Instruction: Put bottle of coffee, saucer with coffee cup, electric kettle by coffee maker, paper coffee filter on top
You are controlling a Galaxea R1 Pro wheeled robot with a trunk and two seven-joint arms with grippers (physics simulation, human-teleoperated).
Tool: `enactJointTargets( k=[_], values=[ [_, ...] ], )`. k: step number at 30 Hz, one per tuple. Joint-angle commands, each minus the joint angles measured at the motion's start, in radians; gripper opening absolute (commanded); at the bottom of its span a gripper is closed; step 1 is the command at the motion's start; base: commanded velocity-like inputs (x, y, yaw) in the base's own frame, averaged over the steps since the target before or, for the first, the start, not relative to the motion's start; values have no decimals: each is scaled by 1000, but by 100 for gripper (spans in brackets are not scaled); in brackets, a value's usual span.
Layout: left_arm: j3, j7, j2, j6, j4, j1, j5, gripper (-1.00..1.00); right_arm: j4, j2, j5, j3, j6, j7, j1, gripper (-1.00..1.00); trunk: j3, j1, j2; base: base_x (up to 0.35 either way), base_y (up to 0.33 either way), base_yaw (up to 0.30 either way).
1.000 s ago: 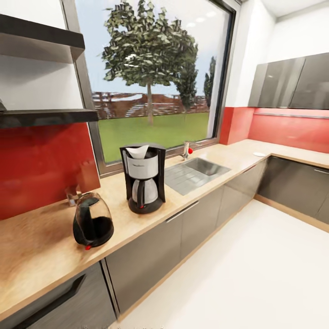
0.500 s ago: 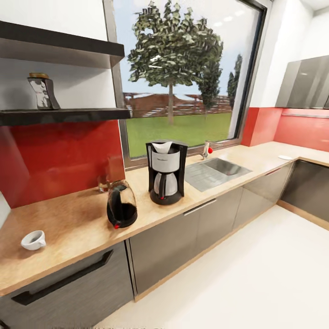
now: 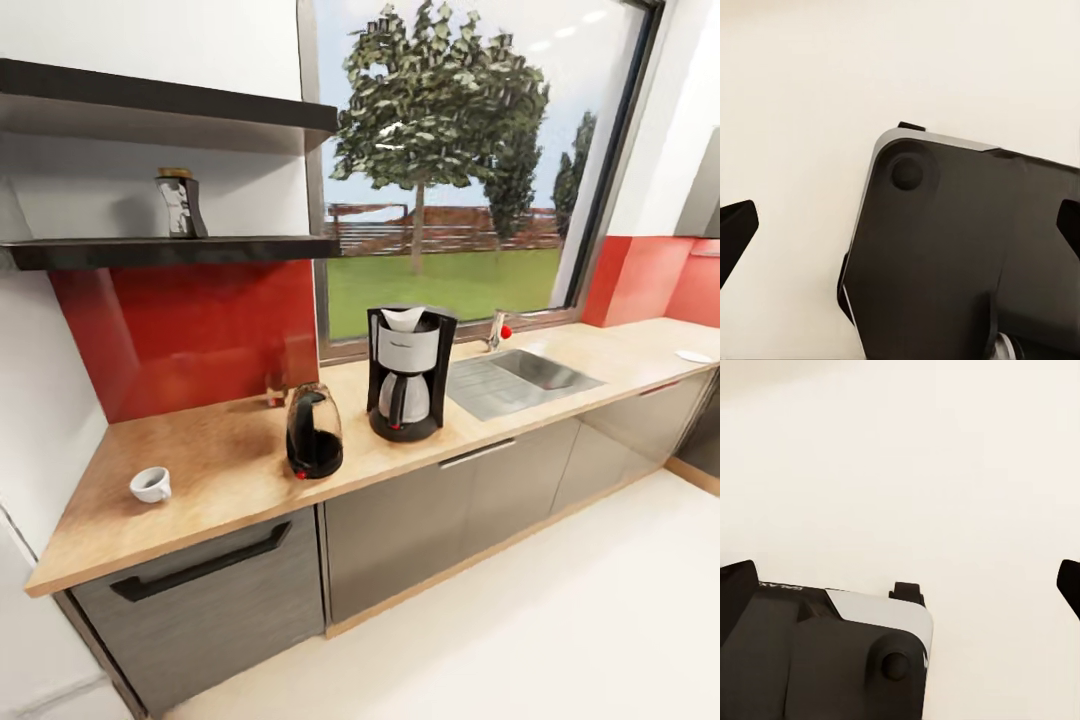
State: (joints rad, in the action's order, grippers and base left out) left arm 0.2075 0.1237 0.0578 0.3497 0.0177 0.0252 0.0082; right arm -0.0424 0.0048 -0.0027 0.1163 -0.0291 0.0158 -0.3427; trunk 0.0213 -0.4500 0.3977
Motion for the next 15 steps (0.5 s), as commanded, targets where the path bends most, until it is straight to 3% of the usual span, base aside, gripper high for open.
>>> enactJointTargets(
  k=[1,6,10,15],
  values=[
    [2,2,0,3,-1,1,1,100,1,0,0,6,-3,1,-1,100,2,0,2,-320,0,280],
    [3,2,-1,3,-1,1,0,100,1,0,0,6,-1,1,-1,100,2,0,2,-243,0,276],
    [3,3,-7,3,-1,2,0,100,2,-4,5,6,1,4,-1,100,2,0,2,-54,0,101],
    [-1,4,-8,3,1,4,-4,100,3,-16,66,6,0,3,-1,100,2,0,2,-4,0,7]
  ],
)
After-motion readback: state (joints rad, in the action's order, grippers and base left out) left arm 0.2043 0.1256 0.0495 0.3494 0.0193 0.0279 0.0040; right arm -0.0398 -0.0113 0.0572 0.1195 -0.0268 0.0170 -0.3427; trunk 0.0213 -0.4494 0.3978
